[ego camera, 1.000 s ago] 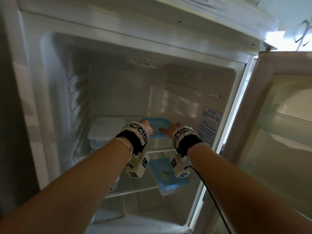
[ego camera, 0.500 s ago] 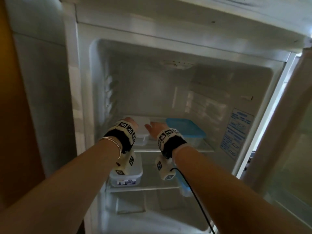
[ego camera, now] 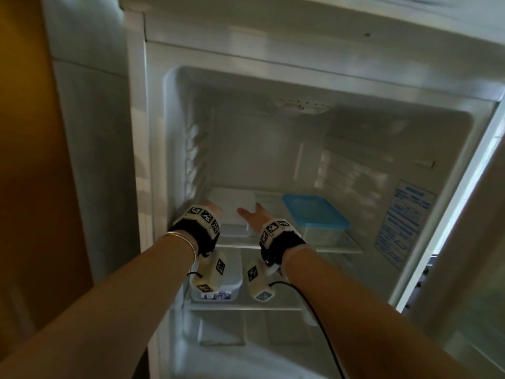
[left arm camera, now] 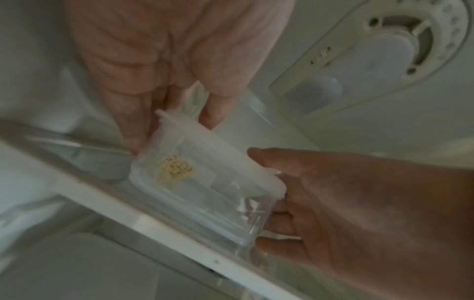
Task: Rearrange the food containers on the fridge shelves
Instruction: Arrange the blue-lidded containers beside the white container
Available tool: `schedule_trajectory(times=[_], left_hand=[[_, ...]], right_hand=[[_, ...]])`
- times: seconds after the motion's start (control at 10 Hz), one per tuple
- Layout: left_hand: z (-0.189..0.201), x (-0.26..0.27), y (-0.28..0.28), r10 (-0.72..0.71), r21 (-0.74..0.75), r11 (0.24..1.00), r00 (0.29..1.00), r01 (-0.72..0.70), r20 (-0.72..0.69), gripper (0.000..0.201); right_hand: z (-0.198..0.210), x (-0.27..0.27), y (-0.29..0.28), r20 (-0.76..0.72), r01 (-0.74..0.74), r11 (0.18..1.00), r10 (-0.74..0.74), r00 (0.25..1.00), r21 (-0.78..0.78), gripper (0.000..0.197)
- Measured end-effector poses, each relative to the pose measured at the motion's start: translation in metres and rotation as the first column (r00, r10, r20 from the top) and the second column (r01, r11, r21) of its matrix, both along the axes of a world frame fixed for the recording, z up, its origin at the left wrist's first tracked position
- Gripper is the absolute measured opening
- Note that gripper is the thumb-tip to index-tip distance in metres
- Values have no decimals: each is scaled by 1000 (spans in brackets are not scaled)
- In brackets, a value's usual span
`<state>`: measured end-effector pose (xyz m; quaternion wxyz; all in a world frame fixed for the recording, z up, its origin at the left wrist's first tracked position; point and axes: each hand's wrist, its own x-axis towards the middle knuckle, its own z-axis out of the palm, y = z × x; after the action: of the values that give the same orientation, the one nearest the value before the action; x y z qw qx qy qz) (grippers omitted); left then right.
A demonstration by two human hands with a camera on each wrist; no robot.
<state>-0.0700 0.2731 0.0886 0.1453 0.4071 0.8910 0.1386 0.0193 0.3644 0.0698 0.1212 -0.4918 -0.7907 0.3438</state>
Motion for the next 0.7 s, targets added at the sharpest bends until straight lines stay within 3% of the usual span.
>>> schedule_trajectory(times=[0.1,0.3,0.4,0.7], left_hand=[[2,-2,1,96,251,954,960,-164,262,45],[-7,6,-25,56,319,943,990,-96,131,47],[-16,14,-42,121,408,875,933,-261,338,41],[-26,37,-83,158,381,867,901,-322,403,52]], right_hand=[[2,7,-6,-166,47,999,-49,985,-12,71],[1,24,-44,-197,54,997,-43,979,47,59],[-4,38,-63,-232,62,996,-47,972,58,54],[-18,62,-104,-358,90,990,-45,933,111,46]])
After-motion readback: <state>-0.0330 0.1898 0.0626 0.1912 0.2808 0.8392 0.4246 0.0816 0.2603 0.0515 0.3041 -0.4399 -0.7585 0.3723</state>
